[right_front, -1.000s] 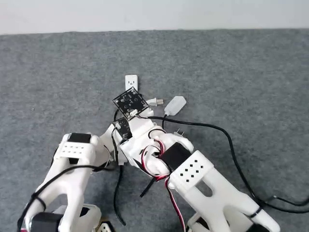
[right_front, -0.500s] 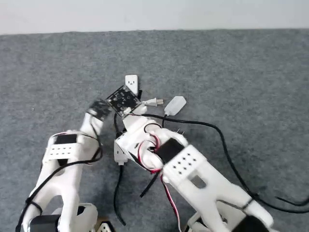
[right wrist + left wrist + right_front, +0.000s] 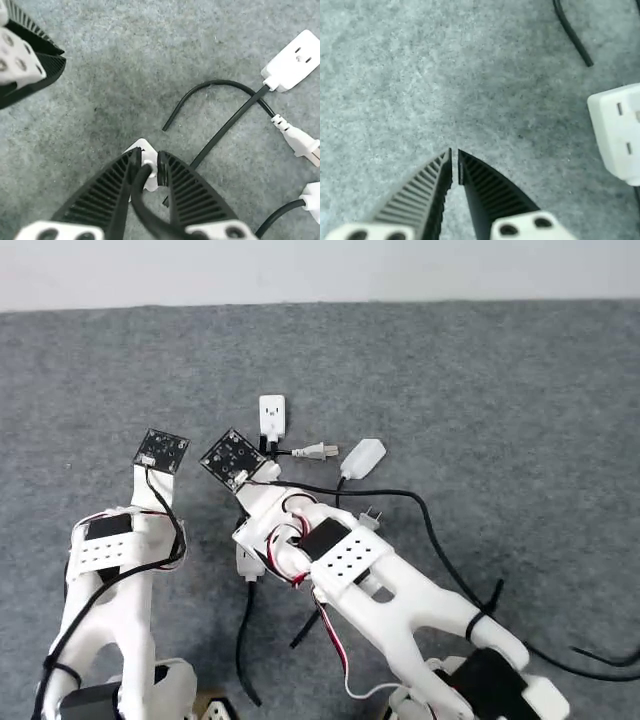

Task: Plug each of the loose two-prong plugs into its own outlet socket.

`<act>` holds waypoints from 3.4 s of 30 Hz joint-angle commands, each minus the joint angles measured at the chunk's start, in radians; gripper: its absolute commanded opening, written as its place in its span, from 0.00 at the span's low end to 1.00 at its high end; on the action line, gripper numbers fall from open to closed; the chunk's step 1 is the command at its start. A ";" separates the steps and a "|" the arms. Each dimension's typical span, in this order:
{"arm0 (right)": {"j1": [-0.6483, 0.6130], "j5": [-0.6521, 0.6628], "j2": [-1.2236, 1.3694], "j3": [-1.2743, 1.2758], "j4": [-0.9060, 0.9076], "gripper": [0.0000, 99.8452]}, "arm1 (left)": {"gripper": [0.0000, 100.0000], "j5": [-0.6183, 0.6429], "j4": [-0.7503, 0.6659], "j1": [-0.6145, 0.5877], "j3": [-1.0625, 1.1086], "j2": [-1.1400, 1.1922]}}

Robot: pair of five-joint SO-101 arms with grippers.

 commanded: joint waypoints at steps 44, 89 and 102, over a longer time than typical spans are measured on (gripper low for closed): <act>-0.028 0.077 0.087 -0.100 -0.077 0.01 | 0.02 0.011 -0.041 -0.005 -0.042 -0.021; 0.012 0.117 0.067 -0.060 -0.013 0.01 | 0.02 0.008 -0.041 0.012 -0.039 -0.021; 0.008 0.120 0.067 0.072 0.004 0.01 | 0.02 0.008 -0.041 0.012 -0.039 -0.021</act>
